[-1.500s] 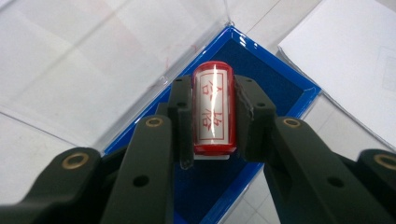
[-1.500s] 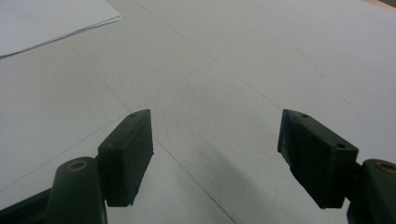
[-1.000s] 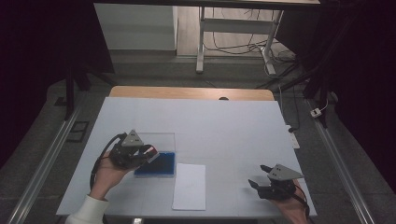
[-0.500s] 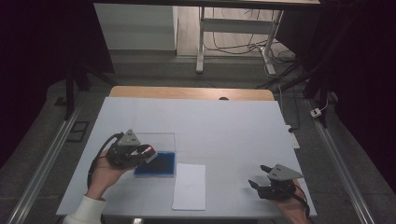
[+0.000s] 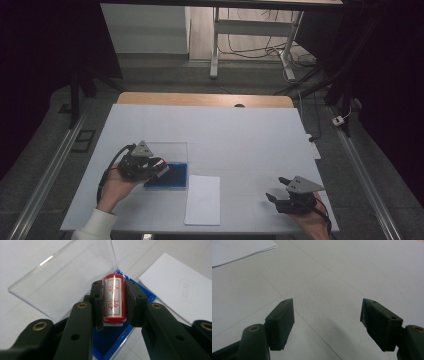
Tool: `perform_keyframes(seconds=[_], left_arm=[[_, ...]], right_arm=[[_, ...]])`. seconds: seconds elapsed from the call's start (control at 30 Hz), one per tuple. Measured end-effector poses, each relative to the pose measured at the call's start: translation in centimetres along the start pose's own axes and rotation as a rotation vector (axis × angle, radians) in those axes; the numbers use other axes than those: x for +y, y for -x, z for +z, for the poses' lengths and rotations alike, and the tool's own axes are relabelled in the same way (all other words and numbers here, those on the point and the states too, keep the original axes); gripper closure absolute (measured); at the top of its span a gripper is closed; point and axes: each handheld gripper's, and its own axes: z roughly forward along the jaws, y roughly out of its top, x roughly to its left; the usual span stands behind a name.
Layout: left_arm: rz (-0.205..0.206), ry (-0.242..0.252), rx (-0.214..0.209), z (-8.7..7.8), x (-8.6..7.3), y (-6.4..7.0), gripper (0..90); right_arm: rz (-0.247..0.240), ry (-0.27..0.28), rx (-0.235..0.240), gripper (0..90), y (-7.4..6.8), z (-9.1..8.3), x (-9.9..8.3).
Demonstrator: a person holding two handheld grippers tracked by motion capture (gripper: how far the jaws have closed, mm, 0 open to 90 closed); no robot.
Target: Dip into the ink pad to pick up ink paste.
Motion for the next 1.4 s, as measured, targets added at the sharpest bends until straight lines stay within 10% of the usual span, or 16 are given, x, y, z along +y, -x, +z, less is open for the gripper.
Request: perform_keyframes(seconds=[1.4], left_arm=[[0.004,-0.097,0.018,3.6,-0.8,0.4,70.9]], right_arm=[[-0.007,0.005,-0.009,26.6,-0.2,-0.2,0.2]])
